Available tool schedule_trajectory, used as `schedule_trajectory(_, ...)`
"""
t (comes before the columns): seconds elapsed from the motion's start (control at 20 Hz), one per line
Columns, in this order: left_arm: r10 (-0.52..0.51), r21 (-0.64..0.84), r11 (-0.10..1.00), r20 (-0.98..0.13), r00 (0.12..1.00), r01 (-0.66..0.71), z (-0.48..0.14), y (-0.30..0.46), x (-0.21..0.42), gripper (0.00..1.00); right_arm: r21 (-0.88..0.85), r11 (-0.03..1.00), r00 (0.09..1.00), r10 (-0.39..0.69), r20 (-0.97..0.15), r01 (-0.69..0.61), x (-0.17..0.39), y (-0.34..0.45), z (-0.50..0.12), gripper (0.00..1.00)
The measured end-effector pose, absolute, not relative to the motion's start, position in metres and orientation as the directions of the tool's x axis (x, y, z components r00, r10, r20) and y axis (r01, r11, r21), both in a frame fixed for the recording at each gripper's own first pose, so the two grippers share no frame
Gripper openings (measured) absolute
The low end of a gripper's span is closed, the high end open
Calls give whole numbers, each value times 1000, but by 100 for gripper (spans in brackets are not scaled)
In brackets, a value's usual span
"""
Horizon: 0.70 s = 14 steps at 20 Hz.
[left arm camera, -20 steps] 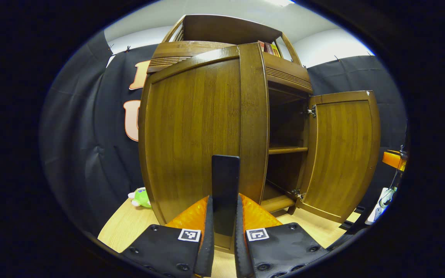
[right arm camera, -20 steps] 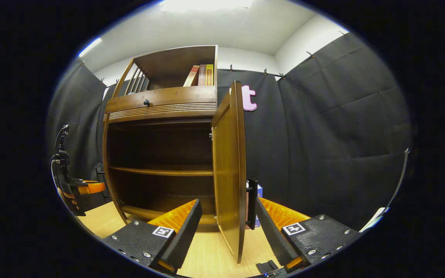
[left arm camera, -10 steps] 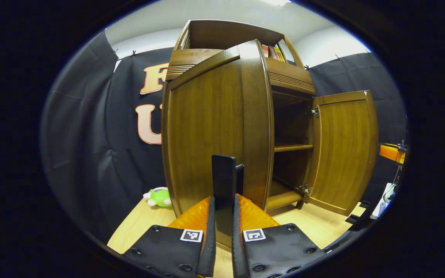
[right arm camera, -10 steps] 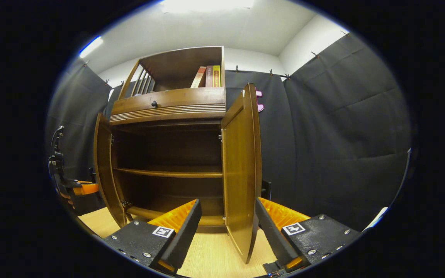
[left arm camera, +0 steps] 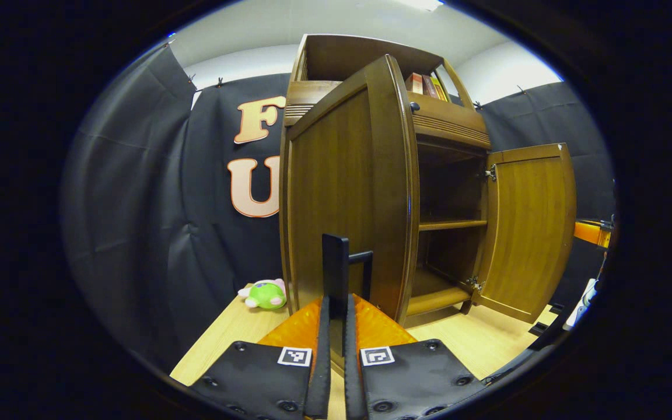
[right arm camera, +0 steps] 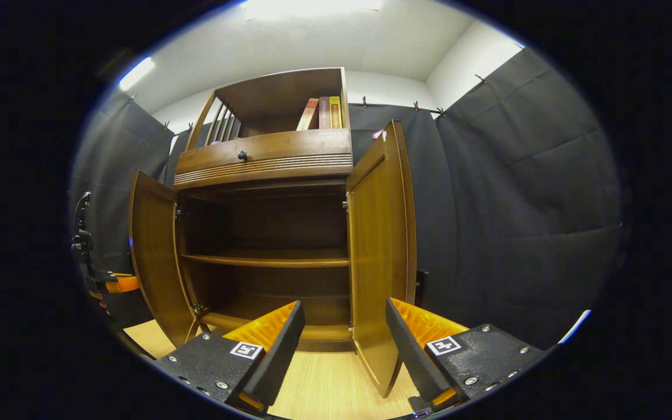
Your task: Open the right door of the double-door shoe cabinet with the right hand, and open the left door with the left hand.
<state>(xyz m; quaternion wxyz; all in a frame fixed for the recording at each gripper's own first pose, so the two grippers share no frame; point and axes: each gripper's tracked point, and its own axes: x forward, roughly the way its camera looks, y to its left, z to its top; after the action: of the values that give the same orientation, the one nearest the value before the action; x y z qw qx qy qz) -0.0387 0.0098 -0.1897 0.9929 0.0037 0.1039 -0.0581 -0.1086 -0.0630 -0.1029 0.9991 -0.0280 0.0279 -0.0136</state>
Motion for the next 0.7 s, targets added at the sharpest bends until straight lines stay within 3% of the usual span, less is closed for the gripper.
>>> schedule_trajectory(0.2,-90,15,995,-201,975,94,-190,29,-42,11,-52,999,998,-21,-57,18,-107,-59,-104,98)
schedule_trajectory(0.6,-48,-7,999,-187,981,48,-186,69,-45,11,-45,999,998,-2,-67,-2,-100,-46,-109,98)
schedule_trajectory(0.65,-42,-10,999,-186,982,41,-186,74,-44,11,-43,999,998,2,-68,-5,-99,-44,-109,87)
schedule_trajectory(0.7,-37,-14,999,-185,982,35,-185,80,-44,11,-41,999,998,5,-69,-8,-98,-42,-110,87)
